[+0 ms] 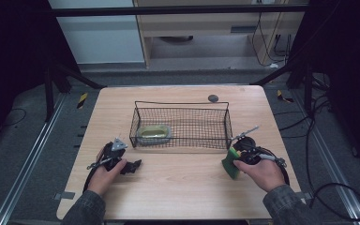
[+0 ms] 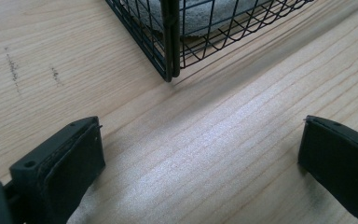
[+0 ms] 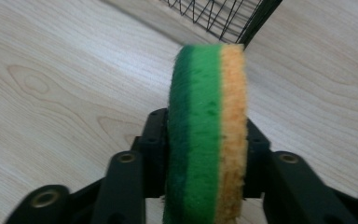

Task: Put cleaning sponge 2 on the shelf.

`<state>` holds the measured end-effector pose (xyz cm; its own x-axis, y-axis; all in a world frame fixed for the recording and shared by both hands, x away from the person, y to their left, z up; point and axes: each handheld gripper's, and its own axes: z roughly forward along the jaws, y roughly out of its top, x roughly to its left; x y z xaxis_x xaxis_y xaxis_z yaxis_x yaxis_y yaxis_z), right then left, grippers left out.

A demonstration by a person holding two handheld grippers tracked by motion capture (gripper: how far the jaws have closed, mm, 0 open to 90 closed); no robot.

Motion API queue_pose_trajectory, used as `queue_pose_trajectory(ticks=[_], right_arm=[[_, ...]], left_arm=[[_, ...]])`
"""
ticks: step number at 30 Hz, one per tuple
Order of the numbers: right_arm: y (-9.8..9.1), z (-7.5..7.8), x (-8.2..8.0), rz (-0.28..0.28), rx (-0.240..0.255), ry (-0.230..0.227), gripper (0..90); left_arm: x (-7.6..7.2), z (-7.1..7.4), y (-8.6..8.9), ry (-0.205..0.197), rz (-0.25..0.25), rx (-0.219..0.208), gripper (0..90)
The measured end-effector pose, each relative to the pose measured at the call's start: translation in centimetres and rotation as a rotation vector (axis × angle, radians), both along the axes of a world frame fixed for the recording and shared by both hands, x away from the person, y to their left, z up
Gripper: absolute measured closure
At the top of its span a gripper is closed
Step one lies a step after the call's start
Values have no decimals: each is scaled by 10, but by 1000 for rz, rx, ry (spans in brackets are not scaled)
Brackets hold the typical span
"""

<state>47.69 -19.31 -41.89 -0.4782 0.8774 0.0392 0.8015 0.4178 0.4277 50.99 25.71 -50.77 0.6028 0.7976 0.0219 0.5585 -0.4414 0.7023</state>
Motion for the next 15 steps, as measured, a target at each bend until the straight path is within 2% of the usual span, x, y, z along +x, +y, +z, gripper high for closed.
queue_pose_trajectory(ticks=[6,15], right_arm=[[-12,13,-1,-5,32,-46,644],[-33,37,3,-36,46,-126,641]], left_arm=[[0,0,0,-2,-1,-1,0],[0,-1,1,-7,-4,-5,0]])
